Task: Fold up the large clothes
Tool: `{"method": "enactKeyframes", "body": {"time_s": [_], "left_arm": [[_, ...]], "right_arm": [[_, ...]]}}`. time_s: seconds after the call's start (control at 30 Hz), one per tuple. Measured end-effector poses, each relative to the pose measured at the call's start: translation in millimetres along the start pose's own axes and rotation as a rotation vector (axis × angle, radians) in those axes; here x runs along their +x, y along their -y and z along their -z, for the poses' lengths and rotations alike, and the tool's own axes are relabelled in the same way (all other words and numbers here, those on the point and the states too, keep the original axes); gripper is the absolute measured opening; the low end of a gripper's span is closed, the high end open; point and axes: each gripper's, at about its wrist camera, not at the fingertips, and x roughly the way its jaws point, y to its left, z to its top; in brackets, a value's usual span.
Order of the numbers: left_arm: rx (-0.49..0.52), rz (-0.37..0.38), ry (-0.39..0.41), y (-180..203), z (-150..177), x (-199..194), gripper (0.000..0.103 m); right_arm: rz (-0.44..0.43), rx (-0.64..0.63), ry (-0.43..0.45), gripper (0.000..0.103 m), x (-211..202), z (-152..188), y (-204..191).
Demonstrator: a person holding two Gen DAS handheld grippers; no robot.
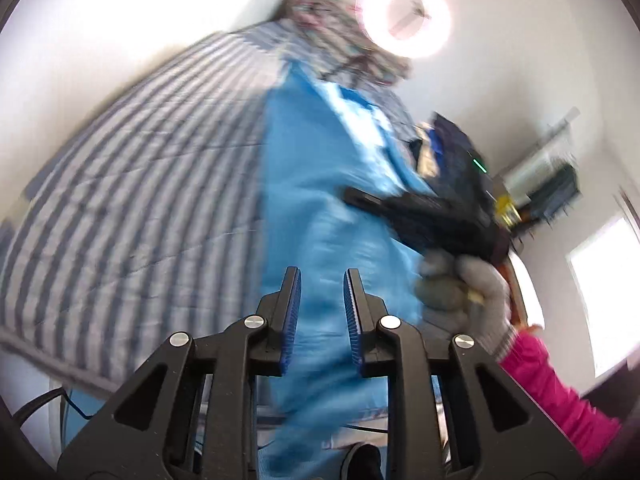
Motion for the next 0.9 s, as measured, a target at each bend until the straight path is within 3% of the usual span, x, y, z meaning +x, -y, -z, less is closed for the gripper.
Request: {"method": "enactKeyframes", "body": {"time_s": [0.13,0.4,0.53,0.63,0.67,0.7,0.83,0.9], "left_arm": [[-0.07,-0.035,-0.006,-21,-8,5,0.021],[0.022,-0.039,-0.114,-2,7,41,0.021],[0.042,-0.089,-0.164,4,15,63,0.021],[0.05,-0.112,-0.181,6,18,73,0.021],[0.058,-0.114,-0.182,7,20,74,0.021],[0.066,-0.113,-0.182,9,22,76,0.021],[0.099,-0.099,-0.186,16,26,83,0.021],[0.114,-0.096,-0.199,20,31,86,0.021]], "right_arm": [[0.02,0.068,0.013,0.0,-19,12,35],[0.086,0.096,-0.023,0.0,-19,34,57],[0.087,0.07,-0.053,0.0,-8,36,53],[0.104,0.06,-0.077,0.008,3,30,52],[0.116,0.053,-0.077,0.019,0,31,49],[0.129,0.044,-0.074,0.035,-6,36,45],[0.16,0.0,-0.078,0.036,-27,42,38],[0.164,-0.005,-0.088,0.031,-34,49,36]]}}
